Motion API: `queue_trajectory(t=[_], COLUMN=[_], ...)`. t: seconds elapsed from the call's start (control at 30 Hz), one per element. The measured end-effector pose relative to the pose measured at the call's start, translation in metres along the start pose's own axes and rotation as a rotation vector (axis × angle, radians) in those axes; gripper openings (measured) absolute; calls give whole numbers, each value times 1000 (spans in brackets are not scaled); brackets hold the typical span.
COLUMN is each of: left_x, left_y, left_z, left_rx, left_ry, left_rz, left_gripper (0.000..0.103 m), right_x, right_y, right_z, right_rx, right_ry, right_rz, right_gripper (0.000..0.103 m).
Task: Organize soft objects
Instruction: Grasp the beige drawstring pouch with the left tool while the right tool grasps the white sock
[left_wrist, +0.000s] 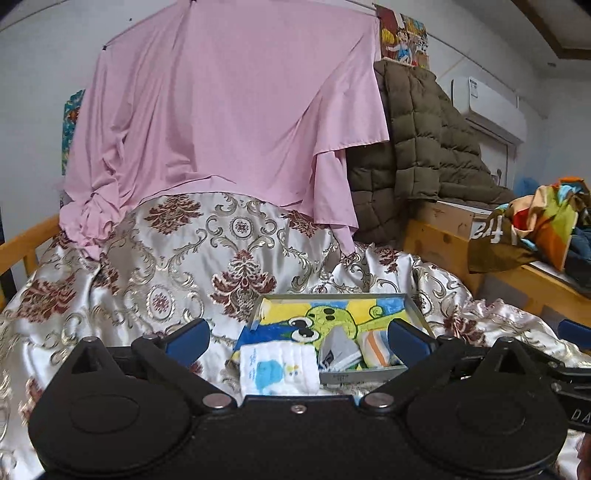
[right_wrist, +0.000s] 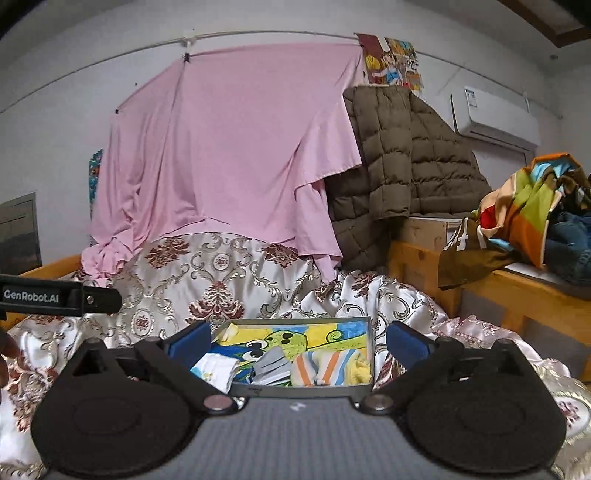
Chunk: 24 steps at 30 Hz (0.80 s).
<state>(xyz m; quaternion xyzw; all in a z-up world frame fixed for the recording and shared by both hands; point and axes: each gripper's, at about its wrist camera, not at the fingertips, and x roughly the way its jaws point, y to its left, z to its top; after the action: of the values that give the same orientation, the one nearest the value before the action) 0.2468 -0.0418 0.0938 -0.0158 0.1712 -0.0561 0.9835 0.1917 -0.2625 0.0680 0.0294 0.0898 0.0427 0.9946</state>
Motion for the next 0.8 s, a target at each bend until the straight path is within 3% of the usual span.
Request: queue_trajectory(t=[0.27,0.57,0.8], left_x=[-49,-78,-85], left_y=[27,54,72], left_z=[-37,-77,-101], left_rx=[-1,-10,-14], left_ry=[27,103,208], left_rz=[-10,1,-12], left_gripper=[102,102,102], right_x=[-41,-69,-76], right_y=[15,29,42], right_z=[-19,-34,-55], right_rx=[0,-10,-34], right_ry=[29,67,179], right_rz=[26,64,112], right_gripper=[103,103,103])
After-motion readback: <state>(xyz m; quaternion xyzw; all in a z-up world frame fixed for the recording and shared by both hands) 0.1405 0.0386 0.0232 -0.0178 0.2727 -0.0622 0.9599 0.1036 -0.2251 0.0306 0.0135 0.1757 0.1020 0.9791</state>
